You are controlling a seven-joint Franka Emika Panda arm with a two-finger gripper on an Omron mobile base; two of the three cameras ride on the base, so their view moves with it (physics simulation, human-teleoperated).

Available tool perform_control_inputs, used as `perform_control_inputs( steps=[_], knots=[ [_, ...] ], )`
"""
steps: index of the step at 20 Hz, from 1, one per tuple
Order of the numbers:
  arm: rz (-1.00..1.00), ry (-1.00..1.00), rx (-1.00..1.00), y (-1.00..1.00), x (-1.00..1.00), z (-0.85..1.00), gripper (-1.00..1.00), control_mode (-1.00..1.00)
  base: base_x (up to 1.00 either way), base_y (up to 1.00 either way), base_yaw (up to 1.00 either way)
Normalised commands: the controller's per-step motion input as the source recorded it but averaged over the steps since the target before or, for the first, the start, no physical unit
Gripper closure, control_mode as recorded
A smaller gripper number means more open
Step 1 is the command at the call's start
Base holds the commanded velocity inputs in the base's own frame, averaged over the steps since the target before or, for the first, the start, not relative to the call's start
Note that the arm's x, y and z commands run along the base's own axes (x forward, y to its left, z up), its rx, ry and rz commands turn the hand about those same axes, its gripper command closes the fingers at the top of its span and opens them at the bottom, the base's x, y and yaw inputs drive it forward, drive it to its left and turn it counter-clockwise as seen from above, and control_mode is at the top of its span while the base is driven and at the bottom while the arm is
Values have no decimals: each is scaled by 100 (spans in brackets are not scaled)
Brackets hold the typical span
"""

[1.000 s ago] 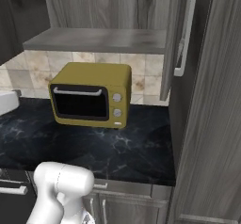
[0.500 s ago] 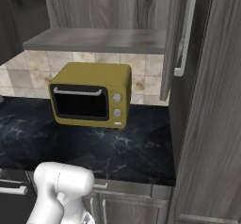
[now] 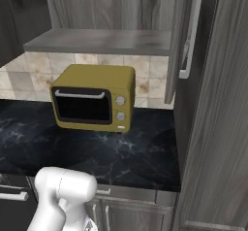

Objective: Open the cabinet. Pick the sponge and place it next to the sink. Then close the cabinet.

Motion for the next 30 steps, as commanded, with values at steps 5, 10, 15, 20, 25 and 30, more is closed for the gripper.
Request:
perform_control_inputs(
  steps=[5,10,15,20,25,30],
  knots=[
    [0,-9,0,28,-35,13,-100,-100,0,0,0],
    [0,-1,0,31,-9,25,-100,-100,0,0,0],
    [0,7,0,25,17,4,-100,-100,0,0,0],
    [-1,5,-1,42,52,-11,-100,-100,0,0,0],
    [-6,0,-3,54,16,0,-100,-100,0,0,0],
    [-9,0,-5,46,6,0,-100,-100,0,0,0]
  ],
)
